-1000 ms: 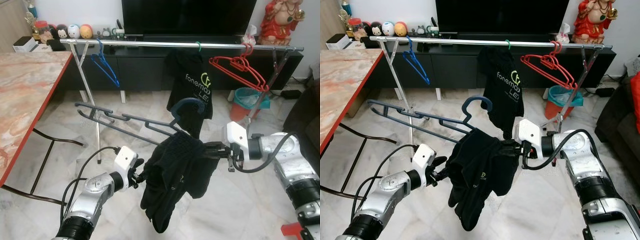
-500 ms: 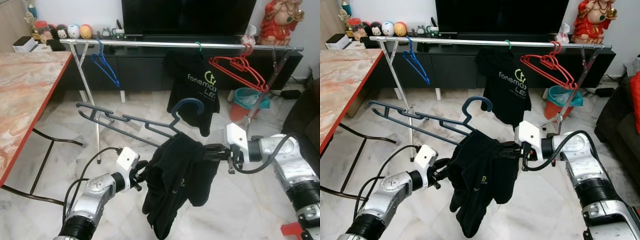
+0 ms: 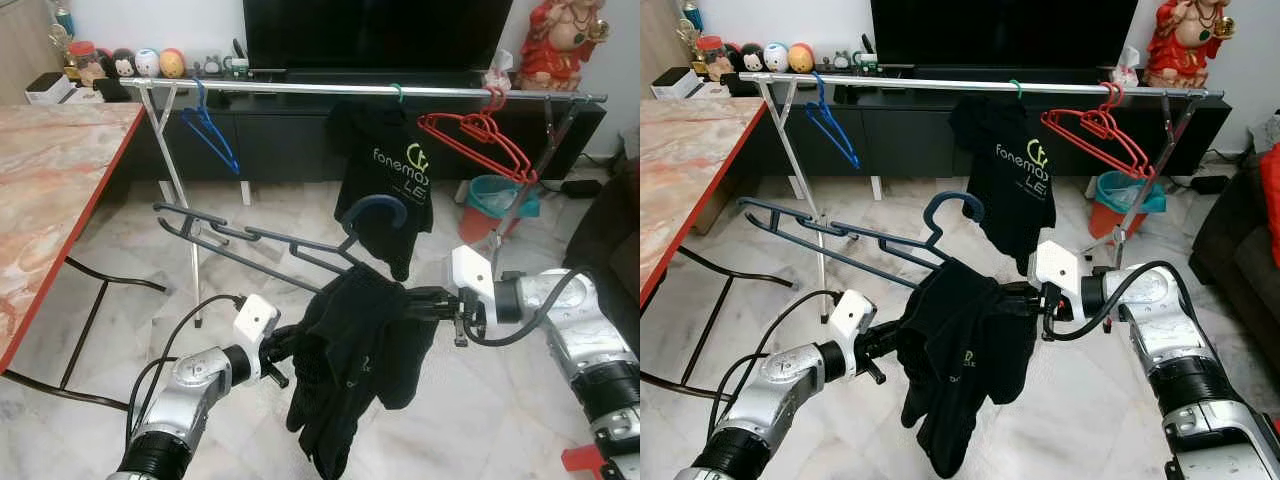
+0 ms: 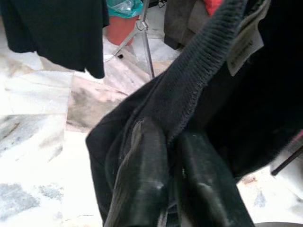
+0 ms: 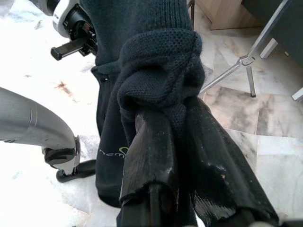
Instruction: Hang hanger
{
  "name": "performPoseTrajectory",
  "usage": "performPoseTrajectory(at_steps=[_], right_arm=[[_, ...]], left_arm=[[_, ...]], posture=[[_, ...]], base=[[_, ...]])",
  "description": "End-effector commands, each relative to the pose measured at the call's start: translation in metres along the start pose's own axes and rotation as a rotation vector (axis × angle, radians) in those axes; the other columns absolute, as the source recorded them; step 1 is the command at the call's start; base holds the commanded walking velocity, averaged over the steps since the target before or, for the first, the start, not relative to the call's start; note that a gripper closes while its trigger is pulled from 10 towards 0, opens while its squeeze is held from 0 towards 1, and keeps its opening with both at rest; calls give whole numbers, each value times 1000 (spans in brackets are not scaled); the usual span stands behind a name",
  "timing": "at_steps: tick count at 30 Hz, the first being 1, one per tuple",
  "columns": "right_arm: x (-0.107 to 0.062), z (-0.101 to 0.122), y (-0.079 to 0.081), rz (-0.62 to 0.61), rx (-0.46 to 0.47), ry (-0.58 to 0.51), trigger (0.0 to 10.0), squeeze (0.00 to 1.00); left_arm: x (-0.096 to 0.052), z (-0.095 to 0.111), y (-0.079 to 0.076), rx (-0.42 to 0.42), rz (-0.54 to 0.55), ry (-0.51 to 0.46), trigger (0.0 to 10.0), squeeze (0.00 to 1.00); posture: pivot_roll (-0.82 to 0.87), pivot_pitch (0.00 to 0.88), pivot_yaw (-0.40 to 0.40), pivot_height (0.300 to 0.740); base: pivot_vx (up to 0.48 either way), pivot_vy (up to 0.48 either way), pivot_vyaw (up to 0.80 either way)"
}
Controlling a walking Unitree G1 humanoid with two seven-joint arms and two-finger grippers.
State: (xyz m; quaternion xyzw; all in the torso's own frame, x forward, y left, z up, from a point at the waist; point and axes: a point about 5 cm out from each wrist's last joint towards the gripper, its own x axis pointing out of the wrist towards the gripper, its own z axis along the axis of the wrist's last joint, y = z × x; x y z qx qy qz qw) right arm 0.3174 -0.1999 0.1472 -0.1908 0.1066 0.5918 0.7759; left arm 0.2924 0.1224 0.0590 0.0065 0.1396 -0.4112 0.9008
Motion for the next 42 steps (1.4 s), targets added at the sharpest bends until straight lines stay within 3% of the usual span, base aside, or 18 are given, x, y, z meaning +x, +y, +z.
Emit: performPoseTrajectory(at_steps=[1,17,20,21,25,42], right_arm=[[-3,5,-2,-22,-19,-23,0,0],[-2,1,-1,-26,-10,-14,0,0],[-8,-1,1,2,-19,11,0,0],[-17,-6,6,49,-25,57,0,0],[-22,-8,8,77,-26,82,0,0],[-22,-8,8,77,-26,82,0,0]], left_arm=[[-2,-1,-1,-9,-9,-6,0,0],[-5,-2,-2,-24,-28,-13,0,0],[-9,-5,2,-25,-1,5,0,0],[-15,-10,8,-19,35,31,0,0],[-18,-12,10,-16,54,39,0,0],[-18,-12,10,-16,54,39,0,0]], posture=[[52,0,-46,740],[56,0,-44,740],[54,0,-43,740],[55,0,-44,740],[53,0,-43,740],[53,0,-43,740]], base=[[0,0,0],[0,0,0],[0,0,0],[0,0,0],[0,0,0],[0,0,0]])
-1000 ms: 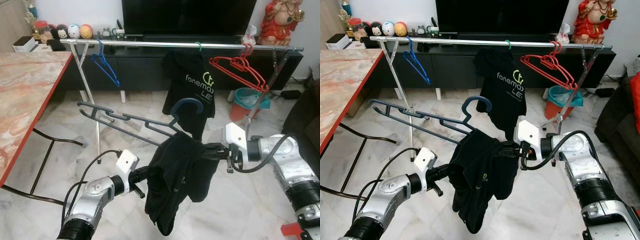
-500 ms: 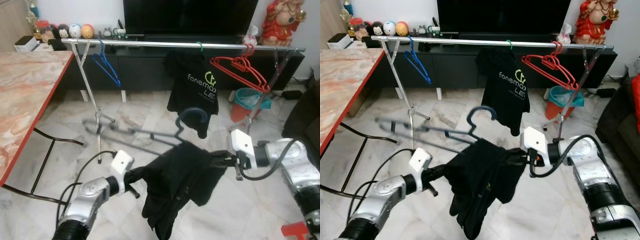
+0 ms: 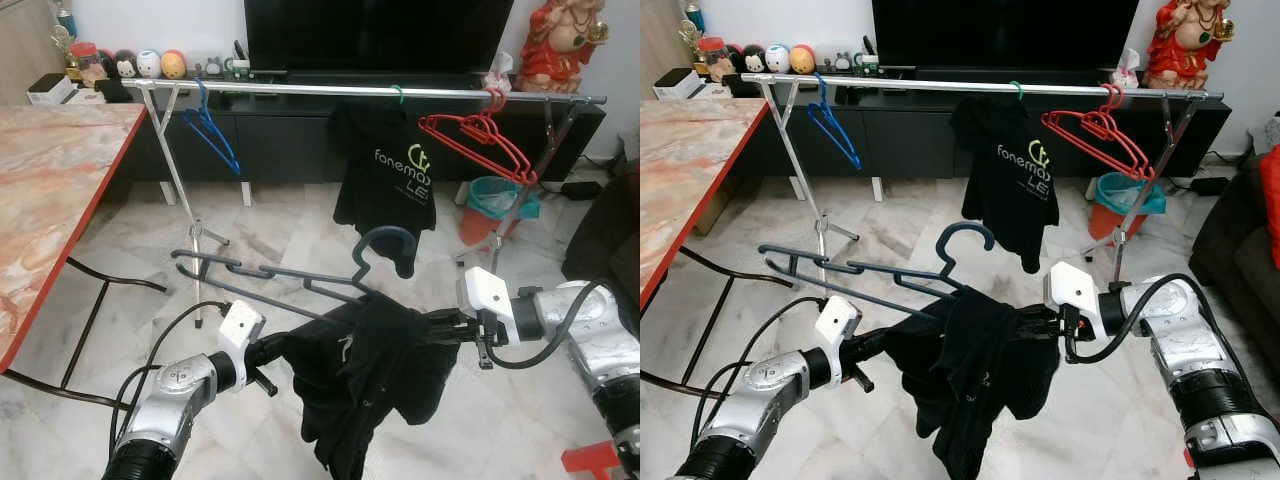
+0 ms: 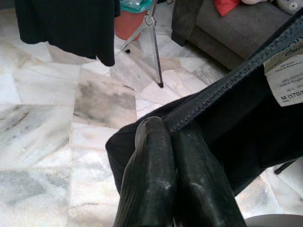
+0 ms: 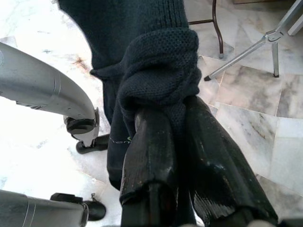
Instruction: Hang hanger
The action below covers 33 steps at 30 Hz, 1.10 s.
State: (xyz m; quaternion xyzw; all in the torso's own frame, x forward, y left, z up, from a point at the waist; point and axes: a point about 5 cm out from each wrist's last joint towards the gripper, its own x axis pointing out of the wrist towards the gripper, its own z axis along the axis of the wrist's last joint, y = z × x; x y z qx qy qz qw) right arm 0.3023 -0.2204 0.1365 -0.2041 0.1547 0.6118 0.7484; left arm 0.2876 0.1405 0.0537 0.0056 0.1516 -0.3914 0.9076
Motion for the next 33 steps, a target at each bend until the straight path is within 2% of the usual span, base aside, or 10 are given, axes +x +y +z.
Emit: performPoseTrajectory(at_steps=[1,11,13,14,20,21,22,28,29,33], right_arm=[[-5,9,-3,-4,-47,-5,0,0],[-5,9,-3,-4,-47,-5,0,0],[-11,6,1,23,-43,15,0,0],[-29,-2,19,142,-25,40,0,0],[-32,-3,26,199,-26,43,0,0],[-32,-2,27,203,-29,43,0,0],[-32,-1,27,211,-34,45,0,0],[-37,-4,30,232,-49,109,0,0],[-40,-10,32,248,-62,178,0,0],[-44,-19,28,223,-83,279,0,0]], left_arm=[[-2,-4,1,1,14,19,0,0],[-2,-4,1,1,14,19,0,0],[-6,-7,4,4,38,29,0,0],[-12,-13,8,4,73,52,0,0],[-14,-11,10,-4,83,52,0,0],[-15,-11,11,2,90,55,4549,0],[-16,-11,13,8,99,61,10000,0],[-18,-12,14,13,94,75,10000,0],[-19,-12,14,15,92,81,10000,0],[-19,-12,15,16,104,85,10000,0]], posture=[[53,0,-43,740],[53,0,-43,740],[49,0,-42,740],[44,0,-25,740],[50,0,-24,740],[50,0,-24,740],[51,0,-23,740],[51,0,-21,740],[50,0,-20,740],[47,0,-18,740]], base=[[0,0,0],[0,0,0],[0,0,0],[0,0,0],[0,0,0],[0,0,0],[0,0,0],[0,0,0],[0,0,0],[0,0,0]])
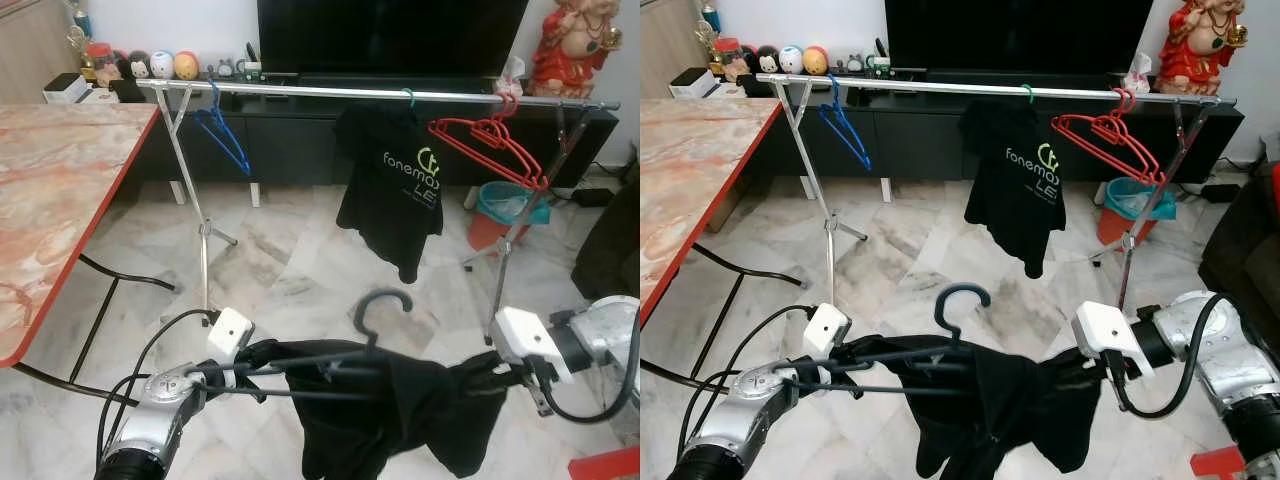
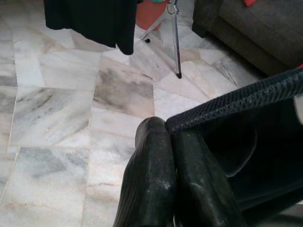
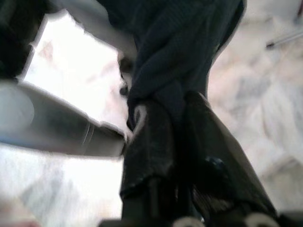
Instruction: Hang hanger
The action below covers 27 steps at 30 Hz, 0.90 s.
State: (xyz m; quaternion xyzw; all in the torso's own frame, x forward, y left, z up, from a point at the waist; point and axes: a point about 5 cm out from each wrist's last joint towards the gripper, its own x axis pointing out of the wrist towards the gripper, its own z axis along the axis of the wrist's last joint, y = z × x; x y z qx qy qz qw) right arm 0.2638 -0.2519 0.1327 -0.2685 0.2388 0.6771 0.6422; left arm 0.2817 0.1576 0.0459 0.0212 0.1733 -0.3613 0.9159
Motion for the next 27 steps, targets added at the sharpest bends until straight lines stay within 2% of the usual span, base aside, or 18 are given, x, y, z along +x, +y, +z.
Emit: performPoseTrajectory(at_steps=[1,5,8,13,16,18,20,23,27], right_arm=[[-12,-4,-4,-32,-16,82,0,0],[-12,-7,-14,-136,-21,133,0,0],[-15,-10,-9,-97,-37,180,0,0],[-23,-18,-14,-155,-79,310,0,0],[-26,-15,-20,-215,-85,292,0,0],[-35,-14,-27,-296,-115,342,0,0],[-39,-11,-29,-333,-121,329,0,0],[-43,-8,-29,-337,-118,302,0,0],[-52,-9,-28,-366,-124,328,0,0]], left_arm=[[-5,-1,7,14,41,35,10000,0],[-4,0,9,12,59,30,10000,0],[-5,-1,10,15,60,35,10000,0],[-7,-2,12,21,62,50,10000,0],[-7,-3,12,30,55,64,10000,0],[-7,-7,10,45,47,89,10000,0],[-8,-11,9,62,42,112,10000,0],[-8,-13,8,55,37,117,10000,0],[-9,-19,6,70,27,150,10000,0]], posture=[[47,0,-18,740],[49,0,-14,740],[50,0,-12,740],[47,0,-7,740],[47,0,-6,740],[45,0,-5,740],[41,0,-4,740],[38,0,-2,740],[33,0,-1,740]], base=[[0,0,0],[0,0,0],[0,0,0],[0,0,0],[0,0,0],[0,0,0],[0,0,0],[0,0,0],[0,0,0]])
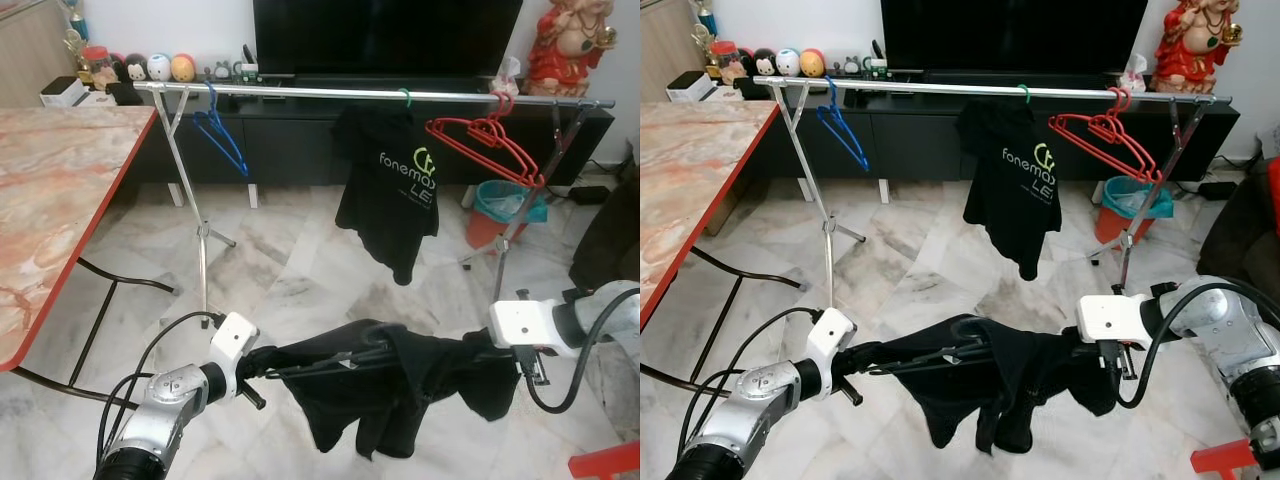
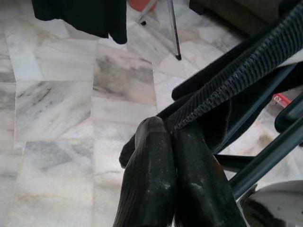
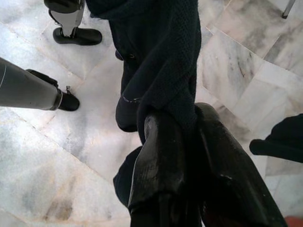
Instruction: Hang hanger
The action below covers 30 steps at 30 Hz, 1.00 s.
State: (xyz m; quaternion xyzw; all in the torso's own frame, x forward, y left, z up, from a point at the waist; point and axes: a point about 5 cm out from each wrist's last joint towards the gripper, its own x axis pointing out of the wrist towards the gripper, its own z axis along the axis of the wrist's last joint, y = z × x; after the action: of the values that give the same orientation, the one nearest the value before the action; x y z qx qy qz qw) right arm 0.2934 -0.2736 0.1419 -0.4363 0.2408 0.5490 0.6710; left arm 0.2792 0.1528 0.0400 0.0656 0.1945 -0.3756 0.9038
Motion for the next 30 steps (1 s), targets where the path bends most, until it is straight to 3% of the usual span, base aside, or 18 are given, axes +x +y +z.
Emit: performPoseTrajectory(at_steps=[1,5,9,15,21,23,30], right_arm=[[-30,-10,-7,-80,16,65,0,0],[-36,-13,-10,-120,34,62,0,0],[-39,-1,-9,-71,95,-109,0,0],[-39,-4,-9,-79,83,-70,0,0],[-41,1,-9,-54,118,-152,0,0],[-43,4,-2,16,144,-213,0,0],[-39,-7,15,141,138,-117,0,0]], left_arm=[[-12,-18,9,1,40,91,10000,0],[-14,-25,6,43,9,144,10000,0],[-16,-34,3,85,-20,193,10000,0],[-18,-36,3,115,-29,219,10000,0],[-22,-45,3,180,-43,276,10000,0],[-23,-48,4,209,-33,292,10000,0],[-23,-46,9,265,-1,294,10000,0]], posture=[[32,0,0,740],[27,0,1,740],[27,0,1,740],[28,0,-1,740],[28,0,-2,740],[27,0,-3,740],[29,0,-3,740]], base=[[0,0,0],[0,0,0],[0,0,0],[0,0,0],[0,0,0],[0,0,0],[0,0,0]])
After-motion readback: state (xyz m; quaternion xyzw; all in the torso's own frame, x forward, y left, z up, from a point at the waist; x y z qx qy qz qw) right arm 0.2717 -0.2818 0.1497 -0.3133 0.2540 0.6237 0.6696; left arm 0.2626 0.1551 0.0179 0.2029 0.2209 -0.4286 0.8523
